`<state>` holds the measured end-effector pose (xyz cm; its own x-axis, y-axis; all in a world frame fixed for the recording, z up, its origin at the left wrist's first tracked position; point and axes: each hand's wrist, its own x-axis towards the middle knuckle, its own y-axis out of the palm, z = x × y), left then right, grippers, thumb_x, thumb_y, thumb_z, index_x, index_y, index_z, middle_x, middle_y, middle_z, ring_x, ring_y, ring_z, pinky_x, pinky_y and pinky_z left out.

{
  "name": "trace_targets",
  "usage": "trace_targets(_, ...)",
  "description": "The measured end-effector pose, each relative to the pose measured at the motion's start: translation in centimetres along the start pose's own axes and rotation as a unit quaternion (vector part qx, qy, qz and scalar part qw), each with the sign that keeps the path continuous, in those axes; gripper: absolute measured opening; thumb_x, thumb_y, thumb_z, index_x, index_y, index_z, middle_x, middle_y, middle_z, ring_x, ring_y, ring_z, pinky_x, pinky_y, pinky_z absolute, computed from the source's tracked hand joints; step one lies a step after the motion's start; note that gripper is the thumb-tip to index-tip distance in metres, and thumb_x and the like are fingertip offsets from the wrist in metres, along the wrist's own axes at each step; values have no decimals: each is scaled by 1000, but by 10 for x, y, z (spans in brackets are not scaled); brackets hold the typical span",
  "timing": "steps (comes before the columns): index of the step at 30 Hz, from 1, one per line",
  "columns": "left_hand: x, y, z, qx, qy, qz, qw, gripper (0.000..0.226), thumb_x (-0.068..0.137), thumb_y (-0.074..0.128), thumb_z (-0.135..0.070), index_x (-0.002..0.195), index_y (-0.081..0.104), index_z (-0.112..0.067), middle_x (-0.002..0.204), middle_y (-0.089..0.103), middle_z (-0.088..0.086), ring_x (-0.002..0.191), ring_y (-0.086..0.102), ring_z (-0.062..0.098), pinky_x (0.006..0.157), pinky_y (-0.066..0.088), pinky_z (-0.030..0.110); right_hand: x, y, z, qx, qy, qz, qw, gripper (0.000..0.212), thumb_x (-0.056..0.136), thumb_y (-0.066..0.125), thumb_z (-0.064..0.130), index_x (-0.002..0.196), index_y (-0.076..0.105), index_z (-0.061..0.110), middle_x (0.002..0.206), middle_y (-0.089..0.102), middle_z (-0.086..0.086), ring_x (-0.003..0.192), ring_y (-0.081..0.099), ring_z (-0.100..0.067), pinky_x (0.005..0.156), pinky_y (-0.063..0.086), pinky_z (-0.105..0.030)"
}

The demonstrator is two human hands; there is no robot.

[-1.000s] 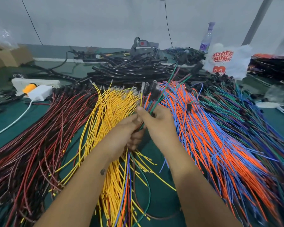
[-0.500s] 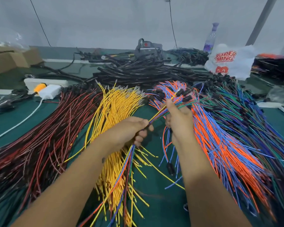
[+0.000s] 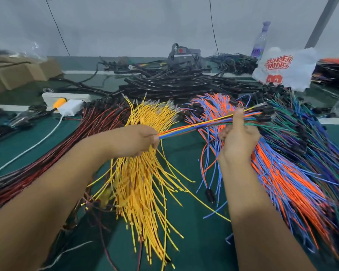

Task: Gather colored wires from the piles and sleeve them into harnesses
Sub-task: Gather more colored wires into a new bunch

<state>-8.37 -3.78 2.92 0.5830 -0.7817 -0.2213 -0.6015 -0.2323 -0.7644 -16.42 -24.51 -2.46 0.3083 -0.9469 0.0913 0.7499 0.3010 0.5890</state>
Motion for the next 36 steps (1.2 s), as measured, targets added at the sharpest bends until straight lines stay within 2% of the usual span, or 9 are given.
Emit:
trace_targets(4,6,6,9,311,23,-188,931,18,103,32,-25,88,40,-19,64,44,0,55,40,17,49,27,31,-7,5,1,45,36,-6,998,49,98,56,22,54,35,18,35,33,6,31,31,-10,39,25,-20)
trace_targets(7,13,25,13,298,61,-284,909,16,103,32,-23,87,28,-23,62,40,0,54,41,22,47,25,33,-7,5,8,158,134,39,977,35,98,55,24,65,51,14,38,36,6,33,33,-7,39,27,-19)
trace_targets(11,25,61,16,204,79,-260,941,19,103,27,-29,85,21,-29,61,38,-2,55,40,24,48,24,34,-11,8,9,121,191,155,962,26,97,54,21,76,63,10,40,32,7,35,30,-5,38,25,-16)
trace_targets(15,40,71,12,204,100,-280,932,15,100,33,-23,89,27,-30,62,41,-6,56,41,25,47,19,35,-31,15,-12,-119,164,257,945,25,94,59,19,71,65,10,40,30,6,35,27,-8,37,26,-17)
trace_targets(18,43,69,14,228,97,-266,932,19,96,33,-18,111,36,-29,74,49,-3,67,48,29,52,27,35,-40,14,-25,-197,170,292,920,26,94,61,22,69,61,18,44,44,4,36,34,-8,39,28,-18)
trace_targets(21,41,68,20,224,119,-266,930,8,100,31,-27,100,39,-25,66,44,-5,62,47,23,47,21,34,-39,11,-28,-221,158,328,905,28,96,58,24,69,63,17,51,56,2,39,41,-8,40,32,-19)
trace_targets(24,41,65,26,207,134,-262,933,19,101,28,-37,87,35,-27,63,41,-5,56,39,11,47,21,30,-38,9,-32,-218,140,337,905,27,97,57,20,71,63,12,53,58,1,41,46,-7,40,36,-17)
trace_targets(31,35,52,38,185,107,-300,930,23,100,27,-42,88,40,-27,58,43,-5,57,43,21,50,27,33,-29,12,-30,-109,133,213,962,23,98,55,12,77,62,6,49,57,2,39,46,-6,40,39,-18)
trace_targets(36,26,54,38,143,138,-345,917,37,97,21,-47,83,41,-20,53,43,-1,50,45,20,45,24,29,-36,17,-22,-32,212,247,945,20,95,58,17,77,59,9,49,55,-1,42,48,-10,42,40,-20)
